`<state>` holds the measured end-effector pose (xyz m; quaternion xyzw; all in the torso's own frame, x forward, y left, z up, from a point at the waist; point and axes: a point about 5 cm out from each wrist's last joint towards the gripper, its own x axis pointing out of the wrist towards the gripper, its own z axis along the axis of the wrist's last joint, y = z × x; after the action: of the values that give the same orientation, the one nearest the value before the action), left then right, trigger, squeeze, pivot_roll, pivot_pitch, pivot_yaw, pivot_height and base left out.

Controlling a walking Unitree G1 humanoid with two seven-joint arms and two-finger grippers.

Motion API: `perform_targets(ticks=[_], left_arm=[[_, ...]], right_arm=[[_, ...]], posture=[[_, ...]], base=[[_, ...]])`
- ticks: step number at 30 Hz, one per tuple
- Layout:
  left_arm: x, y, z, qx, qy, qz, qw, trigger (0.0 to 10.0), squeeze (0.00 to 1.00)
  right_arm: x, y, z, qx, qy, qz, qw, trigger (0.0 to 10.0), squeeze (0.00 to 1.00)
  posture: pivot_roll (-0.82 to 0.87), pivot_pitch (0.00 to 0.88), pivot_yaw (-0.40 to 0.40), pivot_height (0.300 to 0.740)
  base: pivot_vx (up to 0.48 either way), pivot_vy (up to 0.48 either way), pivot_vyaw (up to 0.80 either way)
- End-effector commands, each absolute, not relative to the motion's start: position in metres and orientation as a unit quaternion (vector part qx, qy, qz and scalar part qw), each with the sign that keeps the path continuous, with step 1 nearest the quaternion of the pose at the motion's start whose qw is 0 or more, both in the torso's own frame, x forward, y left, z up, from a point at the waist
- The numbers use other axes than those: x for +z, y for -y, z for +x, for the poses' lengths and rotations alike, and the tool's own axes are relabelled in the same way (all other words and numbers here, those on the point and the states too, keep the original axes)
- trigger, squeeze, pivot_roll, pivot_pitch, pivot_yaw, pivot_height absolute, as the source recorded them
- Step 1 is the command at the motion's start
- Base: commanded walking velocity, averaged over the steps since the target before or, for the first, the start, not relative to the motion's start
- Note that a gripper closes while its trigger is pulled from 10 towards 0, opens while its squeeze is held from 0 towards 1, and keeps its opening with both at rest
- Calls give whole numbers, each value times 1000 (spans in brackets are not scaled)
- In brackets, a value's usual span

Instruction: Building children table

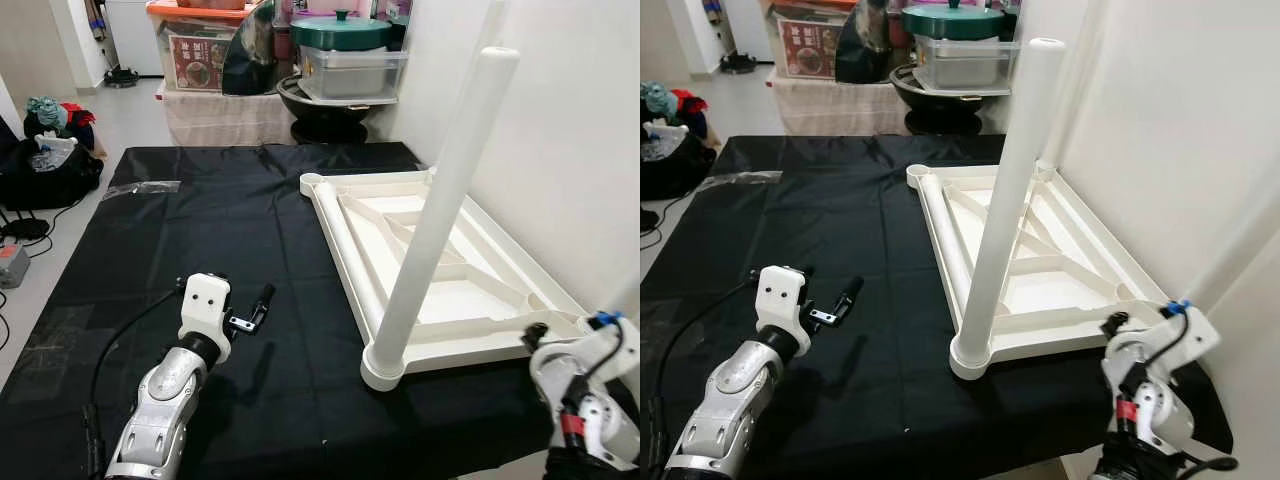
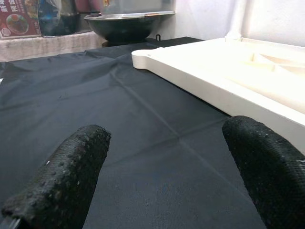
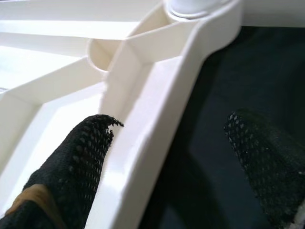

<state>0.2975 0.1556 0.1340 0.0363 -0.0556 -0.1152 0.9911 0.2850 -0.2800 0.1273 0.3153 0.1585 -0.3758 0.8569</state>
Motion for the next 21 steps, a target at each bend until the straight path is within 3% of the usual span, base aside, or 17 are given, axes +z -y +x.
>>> perform_targets(ticks=[1,11,20,21], left_arm=[[132,-155,296,-115,50,41,991,10000,0],[131,-155,296,-118,48,46,991,10000,0],[130,-154,295,-122,45,47,990,10000,0],[129,-153,295,-123,44,48,990,10000,0]], right_arm=[[122,272,288,-368,-185,301,860,10000,0],[102,241,292,-311,-275,212,885,10000,0],[88,247,284,-318,-310,176,879,10000,0],[87,248,282,-320,-319,170,876,4588,0]], posture=[[60,0,-115,740],[66,0,-112,740],[62,0,-111,740],[62,0,-110,740]], base=[[0,0,0],[0,0,0],[0,0,0],[0,0,0]])
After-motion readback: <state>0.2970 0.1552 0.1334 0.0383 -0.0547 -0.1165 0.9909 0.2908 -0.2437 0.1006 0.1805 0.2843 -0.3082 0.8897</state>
